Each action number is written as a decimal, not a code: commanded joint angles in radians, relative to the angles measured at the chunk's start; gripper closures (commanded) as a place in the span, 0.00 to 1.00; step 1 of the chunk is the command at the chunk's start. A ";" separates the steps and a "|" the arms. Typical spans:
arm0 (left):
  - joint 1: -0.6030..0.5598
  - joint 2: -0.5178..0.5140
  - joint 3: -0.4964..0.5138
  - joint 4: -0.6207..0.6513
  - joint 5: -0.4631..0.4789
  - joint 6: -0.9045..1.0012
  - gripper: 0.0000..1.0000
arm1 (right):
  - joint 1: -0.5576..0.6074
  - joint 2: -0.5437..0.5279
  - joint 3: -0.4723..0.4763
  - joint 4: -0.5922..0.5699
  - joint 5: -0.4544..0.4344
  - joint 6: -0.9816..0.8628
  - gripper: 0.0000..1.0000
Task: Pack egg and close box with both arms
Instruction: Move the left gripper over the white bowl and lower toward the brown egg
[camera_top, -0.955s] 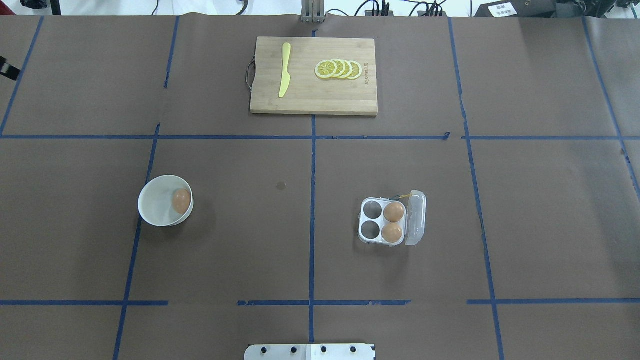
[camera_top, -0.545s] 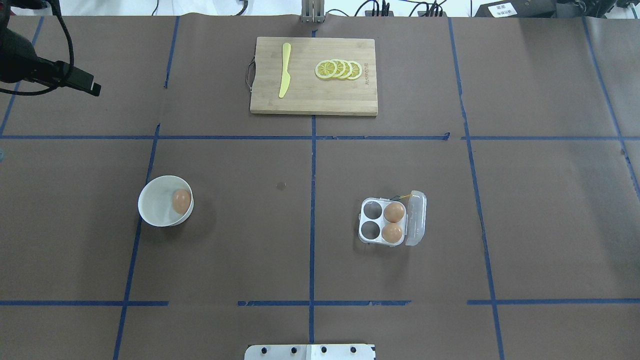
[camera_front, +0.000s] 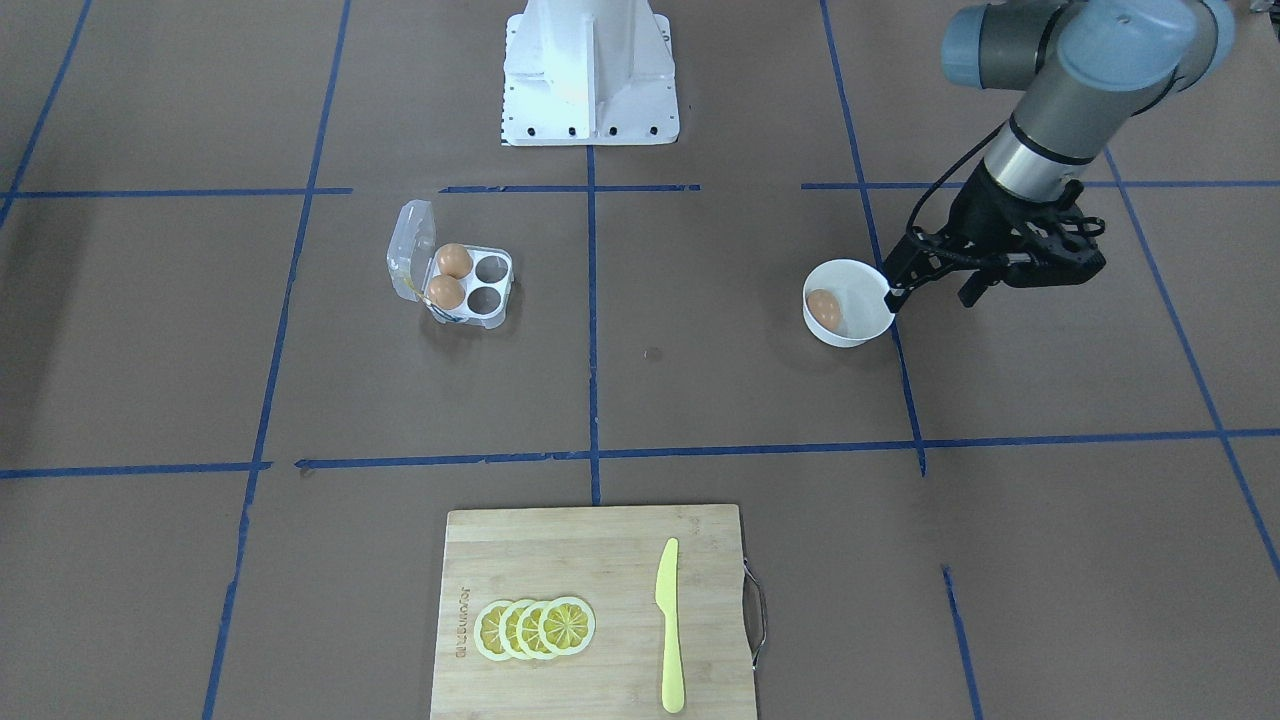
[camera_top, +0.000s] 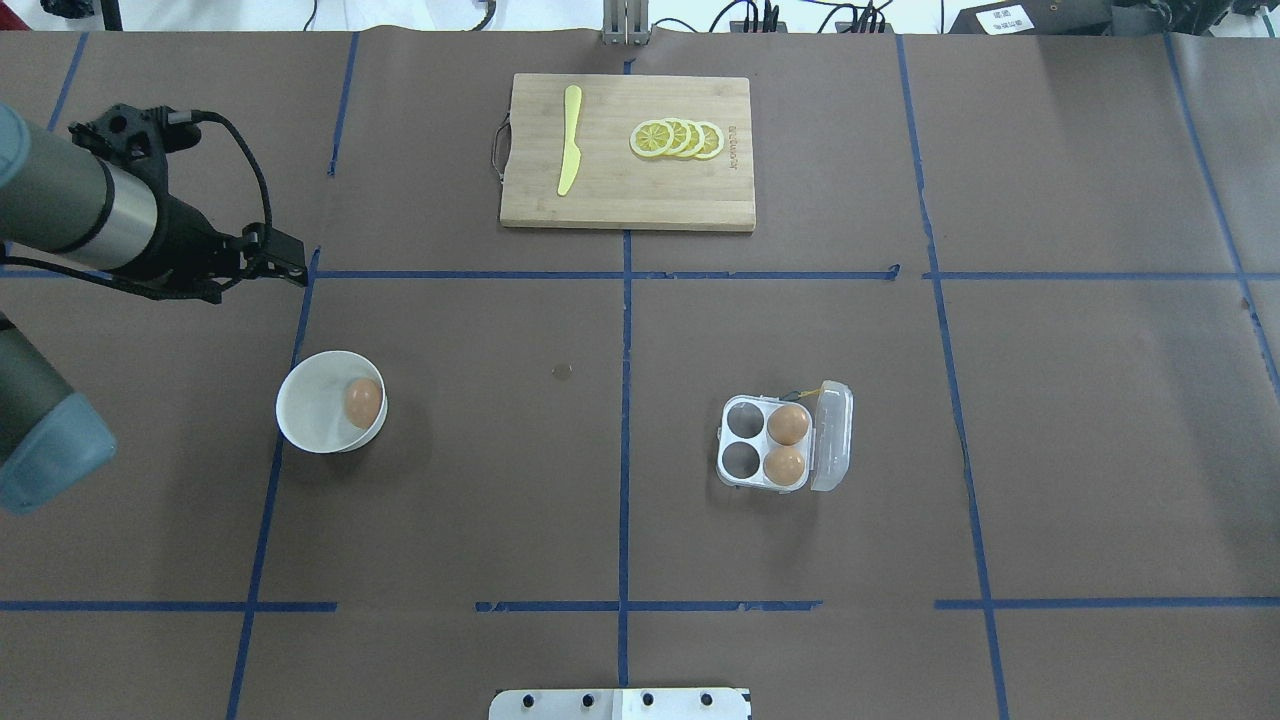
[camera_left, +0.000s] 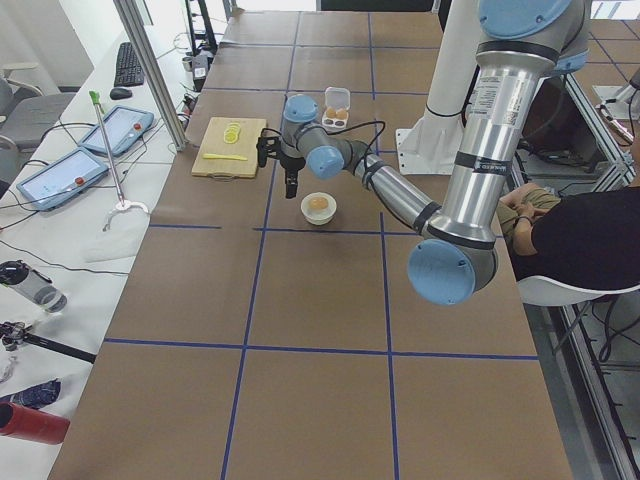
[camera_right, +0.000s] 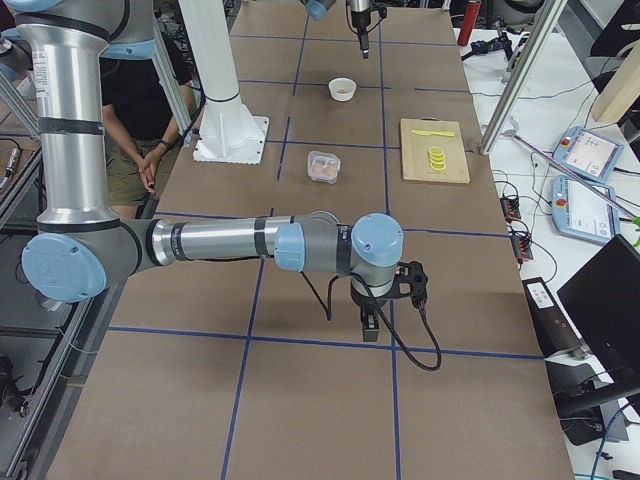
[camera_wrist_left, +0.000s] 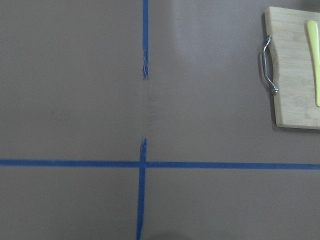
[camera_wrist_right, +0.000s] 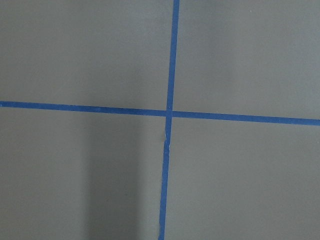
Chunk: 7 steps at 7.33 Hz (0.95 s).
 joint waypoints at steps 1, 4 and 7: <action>0.077 0.024 -0.007 0.002 0.041 -0.091 0.00 | 0.000 -0.003 -0.003 -0.001 0.002 0.001 0.00; 0.163 0.020 0.005 0.039 0.044 -0.103 0.16 | 0.000 -0.003 -0.002 -0.001 0.007 0.003 0.00; 0.163 0.005 0.021 0.039 0.044 -0.100 0.29 | 0.000 -0.003 0.000 -0.001 0.008 0.004 0.00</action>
